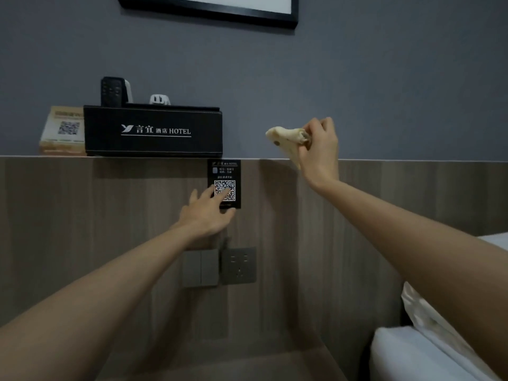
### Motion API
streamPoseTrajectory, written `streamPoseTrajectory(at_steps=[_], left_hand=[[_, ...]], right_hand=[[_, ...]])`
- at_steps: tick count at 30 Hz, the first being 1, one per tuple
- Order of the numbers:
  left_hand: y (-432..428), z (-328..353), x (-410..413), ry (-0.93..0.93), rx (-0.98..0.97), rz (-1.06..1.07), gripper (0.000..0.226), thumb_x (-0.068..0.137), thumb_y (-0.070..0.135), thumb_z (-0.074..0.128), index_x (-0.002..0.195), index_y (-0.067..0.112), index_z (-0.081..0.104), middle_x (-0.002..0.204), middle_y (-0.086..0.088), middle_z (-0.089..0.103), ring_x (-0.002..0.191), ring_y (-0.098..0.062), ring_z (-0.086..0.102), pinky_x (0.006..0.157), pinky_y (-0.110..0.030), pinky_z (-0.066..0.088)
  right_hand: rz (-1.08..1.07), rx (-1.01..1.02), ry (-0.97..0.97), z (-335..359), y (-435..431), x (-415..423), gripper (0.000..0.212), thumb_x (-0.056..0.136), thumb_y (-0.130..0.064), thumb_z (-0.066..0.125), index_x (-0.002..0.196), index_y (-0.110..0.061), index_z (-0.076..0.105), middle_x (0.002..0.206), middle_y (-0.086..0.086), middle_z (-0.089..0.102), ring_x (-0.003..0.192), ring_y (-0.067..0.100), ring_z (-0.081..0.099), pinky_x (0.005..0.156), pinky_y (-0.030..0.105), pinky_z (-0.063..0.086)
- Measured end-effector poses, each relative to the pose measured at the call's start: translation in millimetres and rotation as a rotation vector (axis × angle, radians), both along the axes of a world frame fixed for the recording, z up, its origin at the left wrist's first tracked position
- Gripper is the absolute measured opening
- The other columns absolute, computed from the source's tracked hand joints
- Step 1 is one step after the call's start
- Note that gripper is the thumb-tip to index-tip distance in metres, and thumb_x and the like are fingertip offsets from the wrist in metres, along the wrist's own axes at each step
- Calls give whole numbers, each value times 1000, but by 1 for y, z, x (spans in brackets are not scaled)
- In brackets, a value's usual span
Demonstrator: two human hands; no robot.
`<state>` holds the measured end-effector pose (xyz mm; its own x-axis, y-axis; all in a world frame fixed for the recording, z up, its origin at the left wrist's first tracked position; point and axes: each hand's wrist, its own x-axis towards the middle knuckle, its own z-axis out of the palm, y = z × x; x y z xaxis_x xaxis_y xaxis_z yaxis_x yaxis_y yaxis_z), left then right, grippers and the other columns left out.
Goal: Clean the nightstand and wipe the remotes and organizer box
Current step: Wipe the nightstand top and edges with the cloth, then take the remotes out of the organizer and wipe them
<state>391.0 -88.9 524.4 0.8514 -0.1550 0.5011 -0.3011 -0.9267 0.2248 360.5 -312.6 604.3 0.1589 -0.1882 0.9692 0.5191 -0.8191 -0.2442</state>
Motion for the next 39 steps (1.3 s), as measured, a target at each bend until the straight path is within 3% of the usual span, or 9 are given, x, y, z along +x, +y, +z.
streamPoseTrajectory(at_steps=[7, 10, 16, 20, 23, 26, 30, 35, 39], left_hand=[[6, -16, 39, -99, 113, 52, 63, 98, 50, 37, 153, 40, 8, 162, 9, -13, 147, -42, -4, 115, -59, 14], [5, -25, 43, -140, 94, 48, 64, 98, 46, 40, 154, 37, 9, 161, 11, -14, 145, -46, -5, 111, -54, 29], [1, -29, 43, -142, 107, 56, 74, 94, 43, 48, 154, 34, 5, 161, 9, -18, 144, -47, -10, 100, -45, 45], [1, -30, 44, -150, 149, 70, 78, 93, 45, 49, 154, 34, 2, 160, 8, -20, 144, -48, -10, 97, -43, 47], [2, -29, 45, -153, 166, 72, 78, 93, 45, 49, 154, 34, 1, 160, 8, -21, 144, -49, -10, 97, -43, 48], [2, -29, 46, -146, 169, 70, 79, 93, 46, 49, 154, 34, 0, 160, 8, -22, 144, -48, -10, 97, -43, 48], [3, -27, 47, -127, 181, 63, 81, 91, 49, 51, 154, 34, 1, 160, 8, -22, 144, -49, -10, 99, -45, 46], [13, -11, 34, -52, 175, 20, 79, 91, 45, 52, 154, 36, 4, 161, 11, -11, 147, -40, -1, 104, -49, 39], [37, 8, 14, -256, 117, -26, 74, 92, 34, 53, 154, 29, 14, 151, -2, 32, 134, -26, 38, 97, -43, 44]], right_hand=[[-218, -373, -52, 2, 6, 51, 15, 80, 12, 50, 88, -1, 51, 97, 17, 47, 84, 27, 42, 63, 37, 36], [-340, -554, -58, -12, 7, 76, 22, 73, 11, 61, 85, -5, 51, 92, 14, 51, 80, 29, 46, 62, 34, 30], [-564, -524, -50, -16, 3, 95, 15, 73, -2, 67, 74, -16, 62, 76, 1, 63, 73, 27, 51, 67, 32, 21], [-464, -418, 55, -10, 7, 101, 14, 86, -2, 58, 94, -8, 67, 98, 8, 65, 82, 30, 52, 58, 33, 27], [-416, -301, 93, 2, 12, 99, 20, 92, -5, 49, 107, -9, 62, 113, 9, 57, 96, 30, 50, 62, 34, 29], [-346, -272, 182, 4, 17, 99, 24, 90, -5, 48, 108, -8, 63, 114, 11, 57, 101, 34, 54, 67, 33, 33], [-383, -334, 354, -12, 22, 100, 31, 89, -26, 44, 105, -8, 64, 110, 12, 64, 102, 33, 52, 80, 38, 39], [-281, -358, 355, -9, 26, 82, 49, 91, -24, 45, 139, -20, 47, 136, 5, 54, 124, 28, 41, 102, 41, 31], [-120, -497, 230, 1, 51, 57, 53, 88, -19, 51, 141, -19, 44, 141, 3, 50, 126, 26, 43, 103, 40, 35]])
